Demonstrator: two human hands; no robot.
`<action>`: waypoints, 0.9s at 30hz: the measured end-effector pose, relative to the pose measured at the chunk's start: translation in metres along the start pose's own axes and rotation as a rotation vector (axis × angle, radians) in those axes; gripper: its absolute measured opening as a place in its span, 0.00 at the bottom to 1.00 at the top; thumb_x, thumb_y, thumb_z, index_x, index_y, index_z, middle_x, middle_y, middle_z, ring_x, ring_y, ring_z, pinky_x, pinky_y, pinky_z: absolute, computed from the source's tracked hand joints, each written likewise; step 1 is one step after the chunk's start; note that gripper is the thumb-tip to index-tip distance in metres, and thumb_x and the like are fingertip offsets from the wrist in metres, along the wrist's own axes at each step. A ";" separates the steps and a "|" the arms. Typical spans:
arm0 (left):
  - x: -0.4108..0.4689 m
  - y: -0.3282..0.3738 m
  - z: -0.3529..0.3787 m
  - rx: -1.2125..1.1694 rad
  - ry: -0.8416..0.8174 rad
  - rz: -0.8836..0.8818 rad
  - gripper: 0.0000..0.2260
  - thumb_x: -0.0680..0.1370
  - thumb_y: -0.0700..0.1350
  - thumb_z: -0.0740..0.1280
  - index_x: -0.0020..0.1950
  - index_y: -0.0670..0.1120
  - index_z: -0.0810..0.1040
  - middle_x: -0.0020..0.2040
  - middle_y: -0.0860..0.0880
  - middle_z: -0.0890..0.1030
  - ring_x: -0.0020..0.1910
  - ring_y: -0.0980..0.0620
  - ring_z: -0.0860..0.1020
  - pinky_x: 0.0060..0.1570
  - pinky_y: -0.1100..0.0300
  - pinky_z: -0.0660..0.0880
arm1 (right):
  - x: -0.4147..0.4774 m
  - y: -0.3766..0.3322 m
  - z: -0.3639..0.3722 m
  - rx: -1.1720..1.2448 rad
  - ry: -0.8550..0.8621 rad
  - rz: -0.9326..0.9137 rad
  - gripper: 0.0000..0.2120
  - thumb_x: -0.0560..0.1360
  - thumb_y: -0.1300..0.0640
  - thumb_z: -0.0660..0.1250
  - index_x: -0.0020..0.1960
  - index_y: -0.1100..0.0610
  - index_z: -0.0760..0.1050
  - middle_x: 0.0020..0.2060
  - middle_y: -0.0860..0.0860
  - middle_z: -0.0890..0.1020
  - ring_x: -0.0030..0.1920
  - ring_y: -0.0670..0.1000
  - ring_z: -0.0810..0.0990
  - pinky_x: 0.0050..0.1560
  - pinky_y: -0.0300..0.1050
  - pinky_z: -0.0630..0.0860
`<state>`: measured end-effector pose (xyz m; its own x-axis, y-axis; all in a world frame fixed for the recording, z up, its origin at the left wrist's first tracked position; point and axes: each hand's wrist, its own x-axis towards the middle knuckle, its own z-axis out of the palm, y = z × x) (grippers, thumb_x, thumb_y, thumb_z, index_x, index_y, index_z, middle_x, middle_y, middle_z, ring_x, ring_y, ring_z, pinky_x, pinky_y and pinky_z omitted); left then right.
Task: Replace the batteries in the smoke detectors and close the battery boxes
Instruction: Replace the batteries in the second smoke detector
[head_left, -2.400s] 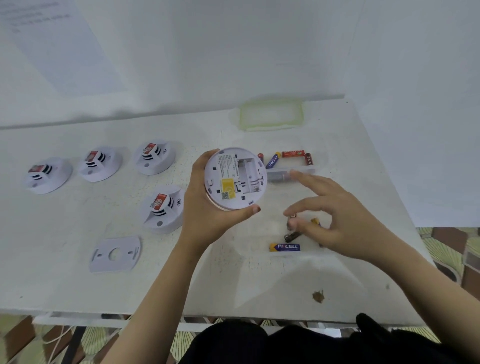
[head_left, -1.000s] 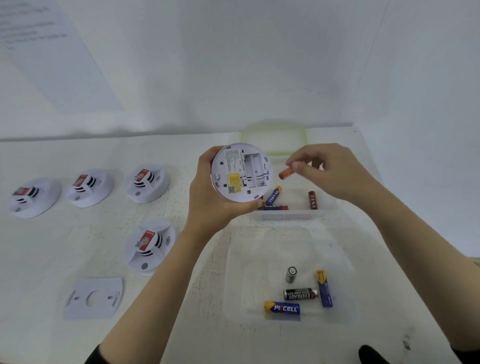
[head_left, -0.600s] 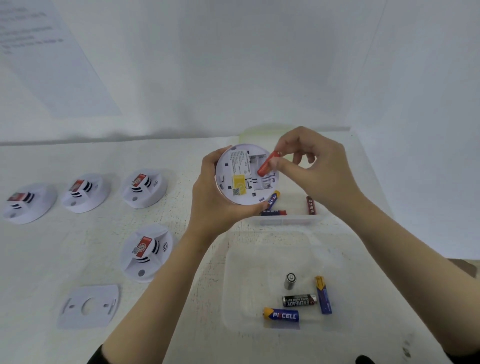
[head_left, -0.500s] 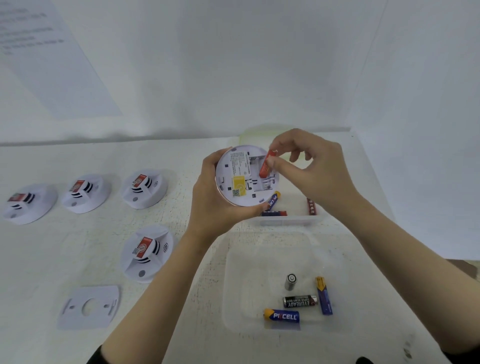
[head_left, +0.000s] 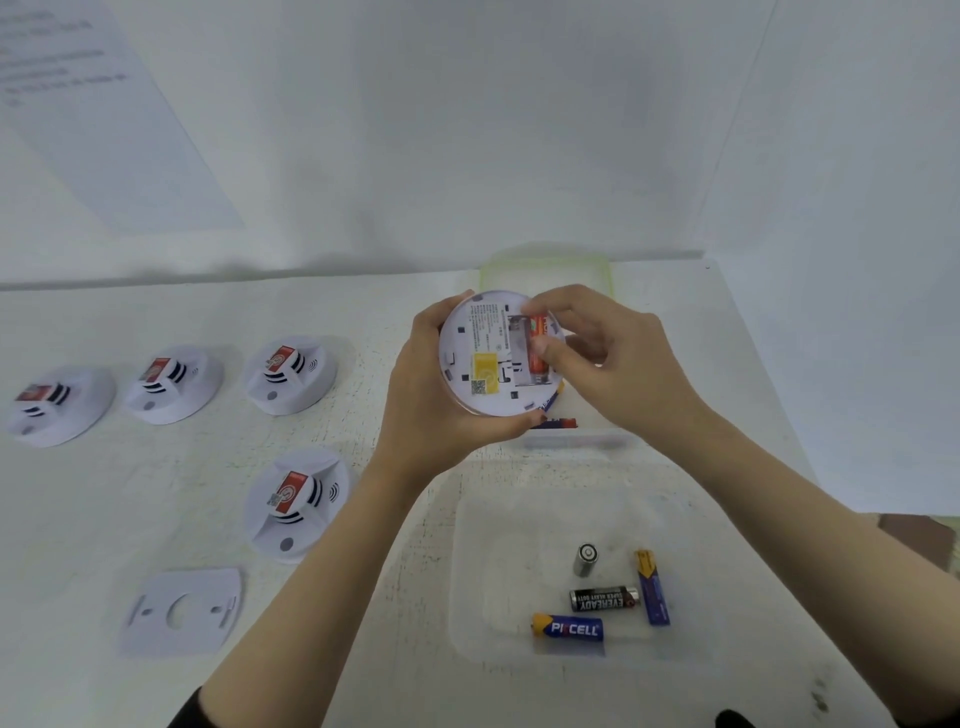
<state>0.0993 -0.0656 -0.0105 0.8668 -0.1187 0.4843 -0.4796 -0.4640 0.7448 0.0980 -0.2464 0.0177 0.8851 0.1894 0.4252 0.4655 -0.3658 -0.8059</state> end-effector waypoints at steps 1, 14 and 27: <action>-0.001 0.000 0.000 -0.001 -0.002 0.002 0.42 0.57 0.60 0.77 0.66 0.51 0.64 0.60 0.59 0.75 0.58 0.63 0.76 0.54 0.67 0.76 | -0.001 0.001 0.001 0.019 0.014 0.002 0.09 0.76 0.63 0.67 0.55 0.55 0.77 0.47 0.49 0.83 0.40 0.44 0.83 0.36 0.54 0.80; -0.004 0.007 -0.003 -0.008 0.014 0.094 0.42 0.58 0.59 0.78 0.66 0.47 0.65 0.62 0.58 0.74 0.60 0.62 0.75 0.58 0.65 0.74 | -0.014 0.010 0.012 0.088 0.152 -0.078 0.15 0.73 0.63 0.67 0.59 0.56 0.76 0.57 0.53 0.80 0.50 0.53 0.82 0.48 0.43 0.81; -0.002 -0.009 -0.008 -0.080 -0.012 -0.046 0.40 0.59 0.57 0.77 0.65 0.52 0.62 0.58 0.70 0.70 0.60 0.71 0.72 0.55 0.75 0.70 | 0.016 0.014 -0.038 -0.575 -0.176 0.103 0.08 0.74 0.55 0.68 0.52 0.50 0.82 0.40 0.43 0.78 0.39 0.42 0.72 0.42 0.33 0.65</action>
<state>0.1009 -0.0544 -0.0150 0.8897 -0.1092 0.4432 -0.4477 -0.3979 0.8007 0.1183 -0.2830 0.0286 0.9355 0.2567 0.2426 0.3446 -0.8142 -0.4673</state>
